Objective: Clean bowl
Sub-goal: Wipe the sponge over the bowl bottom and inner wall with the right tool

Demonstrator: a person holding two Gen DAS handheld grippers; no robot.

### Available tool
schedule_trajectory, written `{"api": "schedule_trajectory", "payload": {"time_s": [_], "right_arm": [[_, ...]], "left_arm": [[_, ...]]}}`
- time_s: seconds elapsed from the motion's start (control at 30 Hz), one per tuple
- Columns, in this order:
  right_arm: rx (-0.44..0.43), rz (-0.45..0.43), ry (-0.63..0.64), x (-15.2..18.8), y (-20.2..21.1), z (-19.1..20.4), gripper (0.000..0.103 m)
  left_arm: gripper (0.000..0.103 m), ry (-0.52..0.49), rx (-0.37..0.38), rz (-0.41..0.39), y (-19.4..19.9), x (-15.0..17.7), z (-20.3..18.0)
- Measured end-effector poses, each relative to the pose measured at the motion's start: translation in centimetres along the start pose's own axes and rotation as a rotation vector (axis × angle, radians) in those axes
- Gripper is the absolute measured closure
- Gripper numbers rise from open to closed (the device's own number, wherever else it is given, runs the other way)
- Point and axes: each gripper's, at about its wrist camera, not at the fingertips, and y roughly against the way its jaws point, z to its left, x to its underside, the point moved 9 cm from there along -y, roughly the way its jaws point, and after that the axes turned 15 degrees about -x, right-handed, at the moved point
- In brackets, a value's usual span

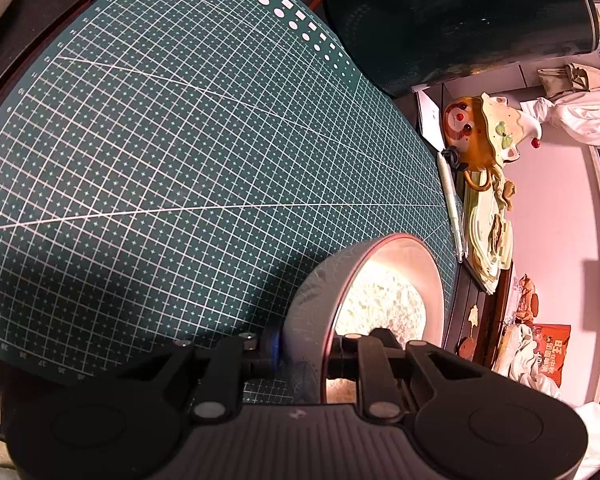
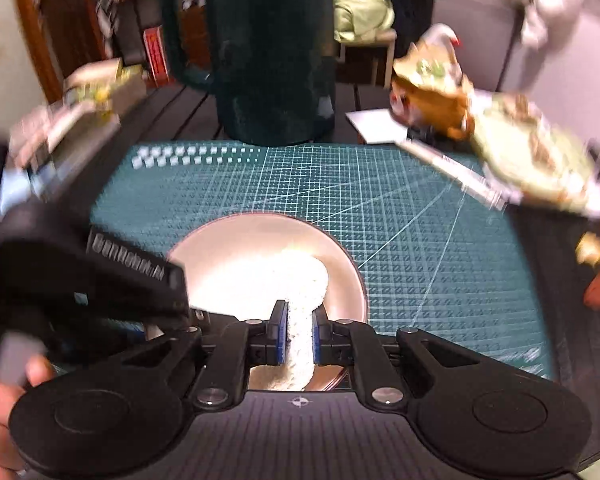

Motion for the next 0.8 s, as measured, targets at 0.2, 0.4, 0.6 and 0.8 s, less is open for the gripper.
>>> {"api": "schedule_trajectory", "payload": {"time_s": [0.2,0.4,0.6,0.8], "right_arm": [[0.163,-0.025,0.139,-0.7,2.1,0.1,0.093],[0.126,-0.088,0.054,-1.6,5.4,-1.8,0.092],[-0.052,-0.181,-0.120,-3.0,7.5,-2.8,0.092],[-0.227,-0.064,-0.240,-1.3,2.6,-2.0,0.092]], "left_arm": [[0.084,0.000,0.001,-0.002,-0.1,0.1,0.2],[0.084,0.003,0.005,0.000,0.0,0.2,0.5],[0.084,0.000,0.000,-0.003,0.1,0.3,0.6],[0.085,-0.008,-0.006,-0.004,0.0,0.1,0.1]]}}
